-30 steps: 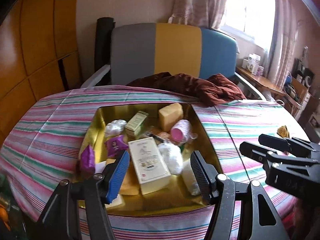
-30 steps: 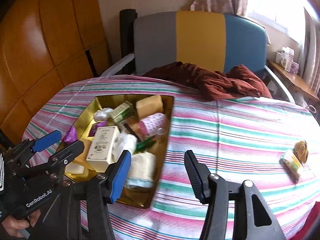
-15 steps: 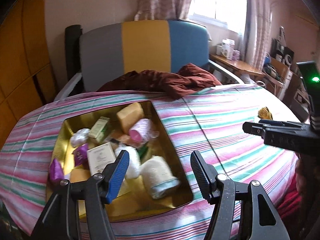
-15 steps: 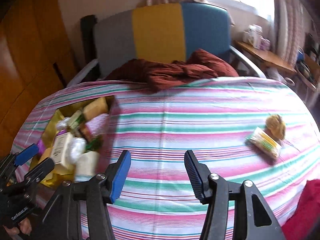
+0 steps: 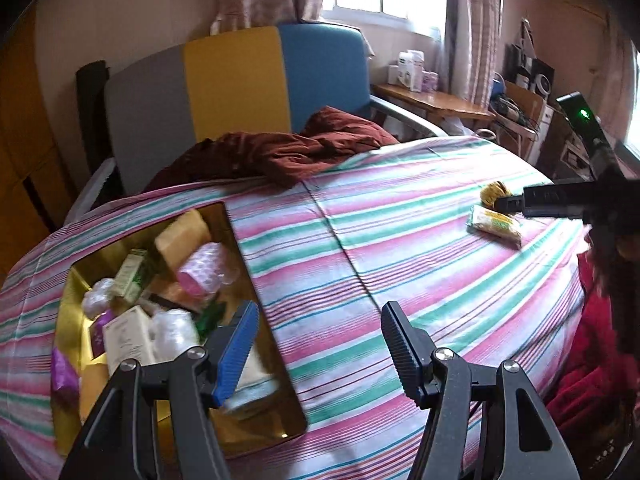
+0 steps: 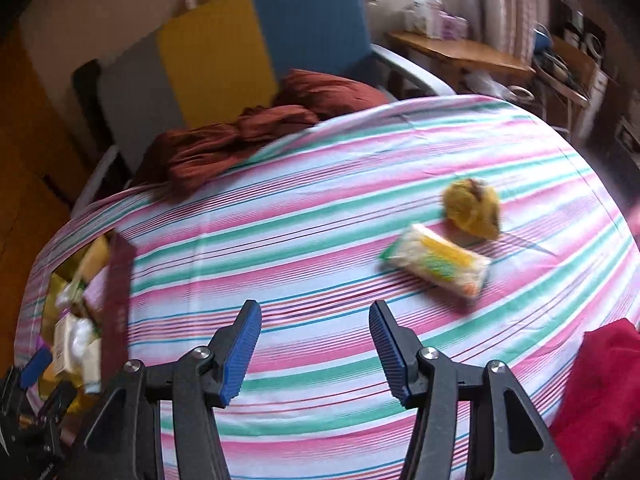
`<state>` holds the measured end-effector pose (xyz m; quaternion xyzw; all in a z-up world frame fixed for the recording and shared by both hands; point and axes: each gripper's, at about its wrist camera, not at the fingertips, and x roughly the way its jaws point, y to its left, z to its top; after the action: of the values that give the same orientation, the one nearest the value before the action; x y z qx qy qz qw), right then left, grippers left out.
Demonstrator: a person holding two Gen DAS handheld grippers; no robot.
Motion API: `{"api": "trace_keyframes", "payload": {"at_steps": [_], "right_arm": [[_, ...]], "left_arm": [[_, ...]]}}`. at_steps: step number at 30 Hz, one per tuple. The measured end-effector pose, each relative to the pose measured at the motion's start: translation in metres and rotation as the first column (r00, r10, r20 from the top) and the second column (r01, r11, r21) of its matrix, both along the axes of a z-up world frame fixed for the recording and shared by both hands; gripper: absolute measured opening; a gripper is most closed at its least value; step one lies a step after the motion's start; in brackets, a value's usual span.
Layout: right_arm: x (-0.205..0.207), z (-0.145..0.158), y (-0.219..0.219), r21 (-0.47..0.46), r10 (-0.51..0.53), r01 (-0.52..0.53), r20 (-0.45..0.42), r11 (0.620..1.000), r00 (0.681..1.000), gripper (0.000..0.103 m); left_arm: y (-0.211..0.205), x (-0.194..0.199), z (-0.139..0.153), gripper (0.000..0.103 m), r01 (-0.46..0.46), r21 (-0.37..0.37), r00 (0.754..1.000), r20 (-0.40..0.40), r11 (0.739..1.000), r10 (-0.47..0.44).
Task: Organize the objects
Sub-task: 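Grasp the WEIDAN snack bag with the left tool while the right tool approaches the plush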
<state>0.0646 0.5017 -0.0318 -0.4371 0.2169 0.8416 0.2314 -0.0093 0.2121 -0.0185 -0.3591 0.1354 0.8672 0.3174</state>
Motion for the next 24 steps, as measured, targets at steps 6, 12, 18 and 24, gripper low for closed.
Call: {"api": "trace_keyframes", "payload": {"at_steps": [6, 12, 18, 24], "right_arm": [[0.004, -0.012, 0.065, -0.012, -0.111, 0.112, 0.041, 0.994, 0.993, 0.062], [0.003, -0.036, 0.119, -0.061, -0.191, 0.195, 0.069, 0.979, 0.979, 0.062], [-0.005, -0.059, 0.146, -0.088, -0.227, 0.235, 0.092, 0.968, 0.970, 0.062], [-0.021, -0.081, 0.154, -0.136, -0.200, 0.214, 0.110, 0.967, 0.974, 0.062]], "left_arm": [[0.025, 0.002, -0.013, 0.064, 0.043, -0.034, 0.999, 0.024, 0.999, -0.042], [0.040, 0.000, -0.028, 0.064, 0.066, -0.061, 0.996, 0.058, 0.996, -0.062], [0.048, -0.003, -0.038, 0.064, 0.072, -0.078, 0.994, 0.082, 0.994, -0.065], [0.055, -0.009, -0.047, 0.064, 0.068, -0.095, 0.993, 0.103, 0.993, -0.059]]}}
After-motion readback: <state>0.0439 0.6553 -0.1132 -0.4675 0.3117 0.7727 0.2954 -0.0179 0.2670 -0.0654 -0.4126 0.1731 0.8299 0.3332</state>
